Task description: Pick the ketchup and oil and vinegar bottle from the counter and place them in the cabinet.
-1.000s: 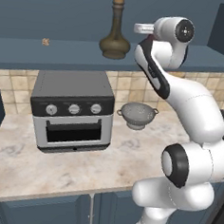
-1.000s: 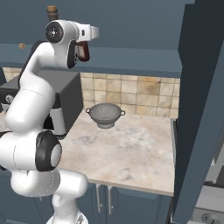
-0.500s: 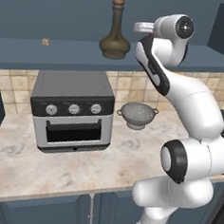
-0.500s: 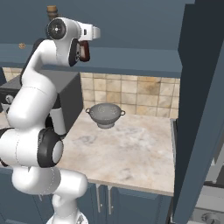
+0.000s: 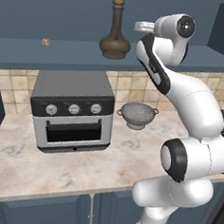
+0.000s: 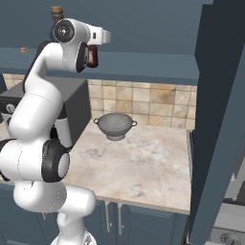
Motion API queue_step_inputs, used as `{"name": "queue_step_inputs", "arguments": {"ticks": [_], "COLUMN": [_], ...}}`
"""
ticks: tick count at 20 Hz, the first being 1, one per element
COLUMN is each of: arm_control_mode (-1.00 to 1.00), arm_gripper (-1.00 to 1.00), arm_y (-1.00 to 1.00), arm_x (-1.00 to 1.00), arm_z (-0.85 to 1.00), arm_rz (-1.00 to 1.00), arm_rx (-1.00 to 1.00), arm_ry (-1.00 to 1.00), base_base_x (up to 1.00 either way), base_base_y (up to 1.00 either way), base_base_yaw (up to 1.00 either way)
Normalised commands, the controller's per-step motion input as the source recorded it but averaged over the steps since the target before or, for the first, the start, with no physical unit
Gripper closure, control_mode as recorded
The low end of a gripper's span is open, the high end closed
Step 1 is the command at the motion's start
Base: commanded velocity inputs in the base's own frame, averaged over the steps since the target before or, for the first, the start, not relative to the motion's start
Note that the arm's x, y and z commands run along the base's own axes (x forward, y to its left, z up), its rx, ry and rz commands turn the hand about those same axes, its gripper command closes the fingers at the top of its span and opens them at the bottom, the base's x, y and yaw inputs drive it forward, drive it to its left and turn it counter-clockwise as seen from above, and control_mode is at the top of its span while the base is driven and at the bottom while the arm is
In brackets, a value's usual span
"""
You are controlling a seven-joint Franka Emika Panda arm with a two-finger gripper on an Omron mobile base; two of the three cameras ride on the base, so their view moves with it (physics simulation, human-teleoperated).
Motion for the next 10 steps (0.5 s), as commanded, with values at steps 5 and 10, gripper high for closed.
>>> {"name": "queue_step_inputs", "arguments": {"ticks": [5, 10], "arm_control_mode": [-1.0, -1.0], "arm_gripper": [1.0, 1.0], "arm_y": [0.09, 0.06], "arm_x": [0.18, 0.25], "arm_z": [-0.01, -0.05], "arm_rz": [0.0, 0.0], "arm_rx": [0.0, 0.0], "arm_ry": [0.0, 0.0], "base_base_x": [0.0, 0.0], "base_base_y": [0.0, 0.0], "base_base_yaw": [0.0, 0.0]}}
